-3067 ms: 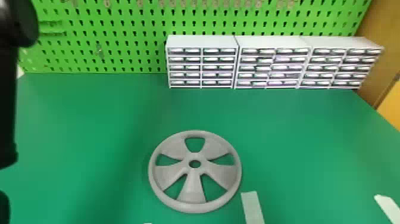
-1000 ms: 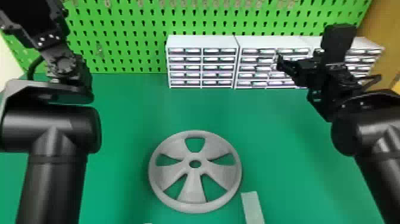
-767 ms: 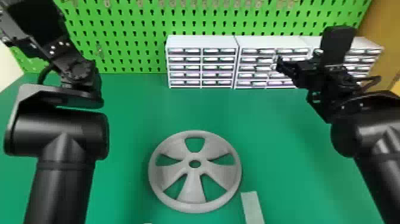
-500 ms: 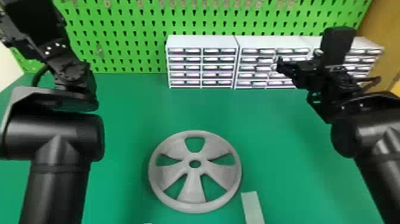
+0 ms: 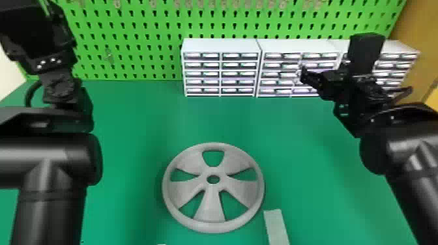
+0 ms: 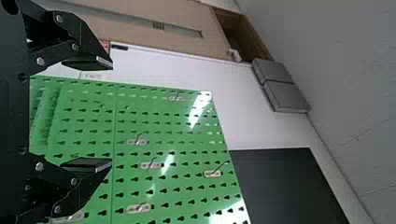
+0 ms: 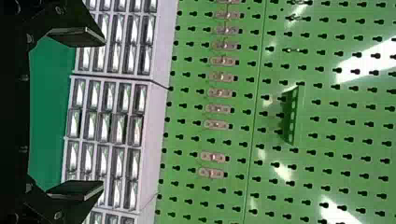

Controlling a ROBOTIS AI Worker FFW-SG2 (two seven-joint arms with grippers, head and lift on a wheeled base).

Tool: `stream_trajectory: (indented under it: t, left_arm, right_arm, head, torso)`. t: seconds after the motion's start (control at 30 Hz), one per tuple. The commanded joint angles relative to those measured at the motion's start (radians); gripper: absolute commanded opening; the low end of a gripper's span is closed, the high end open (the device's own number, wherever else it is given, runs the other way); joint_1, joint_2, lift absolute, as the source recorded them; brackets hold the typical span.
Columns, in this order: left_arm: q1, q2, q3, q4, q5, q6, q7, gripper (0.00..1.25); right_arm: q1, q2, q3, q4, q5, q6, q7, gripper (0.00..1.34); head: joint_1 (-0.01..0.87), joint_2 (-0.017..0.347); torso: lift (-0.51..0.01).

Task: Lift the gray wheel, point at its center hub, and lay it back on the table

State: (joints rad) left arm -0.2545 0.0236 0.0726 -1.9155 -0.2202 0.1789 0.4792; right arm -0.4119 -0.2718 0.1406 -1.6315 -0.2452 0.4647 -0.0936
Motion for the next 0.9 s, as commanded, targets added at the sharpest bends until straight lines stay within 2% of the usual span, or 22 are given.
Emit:
stream_trajectory:
  t: [0.0, 0.27, 0.33, 0.57, 0.7, 0.87]
  left_arm:
    - [0.020, 0.001, 0.076, 0.023, 0.088, 0.001, -0.076, 0.74]
    - [0.026, 0.010, 0.168, 0.102, 0.196, 0.002, -0.252, 0.74]
    - [0.018, 0.016, 0.182, 0.121, 0.202, 0.002, -0.307, 0.74]
    - [-0.008, 0.038, 0.185, 0.170, 0.214, 0.013, -0.424, 0.74]
    - [-0.015, 0.041, 0.185, 0.204, 0.225, -0.009, -0.462, 0.74]
    - [-0.017, 0.041, 0.177, 0.222, 0.240, -0.016, -0.464, 0.74]
  right_arm:
    - [0.001, 0.000, -0.001, 0.001, -0.002, 0.000, 0.000, 1.13]
    - [0.002, -0.001, -0.012, 0.002, -0.005, 0.003, 0.000, 1.12]
    - [0.002, -0.001, -0.012, 0.002, -0.005, 0.006, 0.000, 1.13]
    - [0.004, 0.002, -0.012, 0.004, -0.008, 0.006, 0.000, 1.13]
    - [0.005, 0.003, -0.012, 0.005, -0.011, 0.006, 0.000, 1.13]
    - [0.010, 0.003, -0.013, 0.005, -0.014, 0.006, 0.002, 1.13]
  head:
    - [0.692, 0.048]
    - [0.692, 0.048]
    - [0.692, 0.048]
    - [0.692, 0.048]
    - [0.692, 0.048]
    - [0.692, 0.048]
  torso:
    - [-0.096]
    - [-0.096]
    - [-0.096]
    - [-0.096]
    - [-0.096]
    - [-0.096]
